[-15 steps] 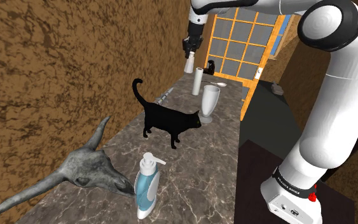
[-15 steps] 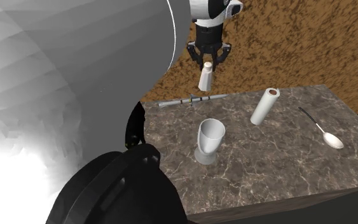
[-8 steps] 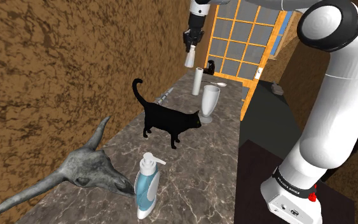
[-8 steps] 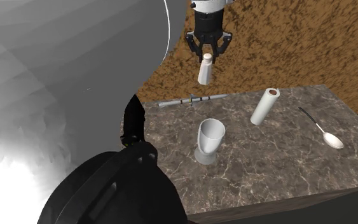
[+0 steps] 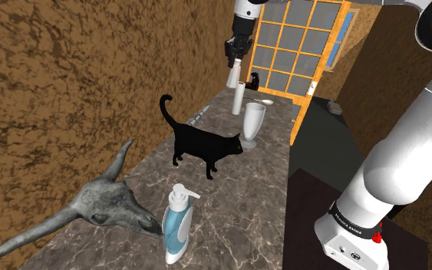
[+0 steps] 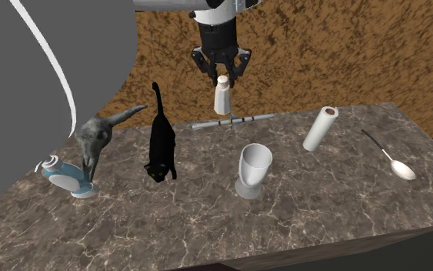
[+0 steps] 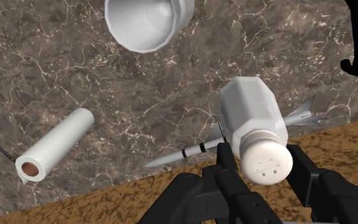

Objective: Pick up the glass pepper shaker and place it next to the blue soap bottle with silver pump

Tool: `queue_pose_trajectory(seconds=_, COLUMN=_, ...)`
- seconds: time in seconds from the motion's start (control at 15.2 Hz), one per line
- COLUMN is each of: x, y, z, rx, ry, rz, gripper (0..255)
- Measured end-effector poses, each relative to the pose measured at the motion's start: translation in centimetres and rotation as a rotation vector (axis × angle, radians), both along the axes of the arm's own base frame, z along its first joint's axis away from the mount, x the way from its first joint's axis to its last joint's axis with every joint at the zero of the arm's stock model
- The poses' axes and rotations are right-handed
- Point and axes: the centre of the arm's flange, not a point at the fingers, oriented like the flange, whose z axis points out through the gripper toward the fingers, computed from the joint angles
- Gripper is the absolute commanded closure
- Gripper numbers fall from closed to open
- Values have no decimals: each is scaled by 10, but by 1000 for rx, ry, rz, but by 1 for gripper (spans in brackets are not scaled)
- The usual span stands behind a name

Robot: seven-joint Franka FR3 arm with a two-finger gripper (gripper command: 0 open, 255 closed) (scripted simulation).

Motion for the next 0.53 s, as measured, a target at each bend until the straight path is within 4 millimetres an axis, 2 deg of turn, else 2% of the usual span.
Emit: queue_pose_trajectory(seconds=0.53, x=-82, y=68, z=2, rx=0, ry=0, rz=0, gripper=255)
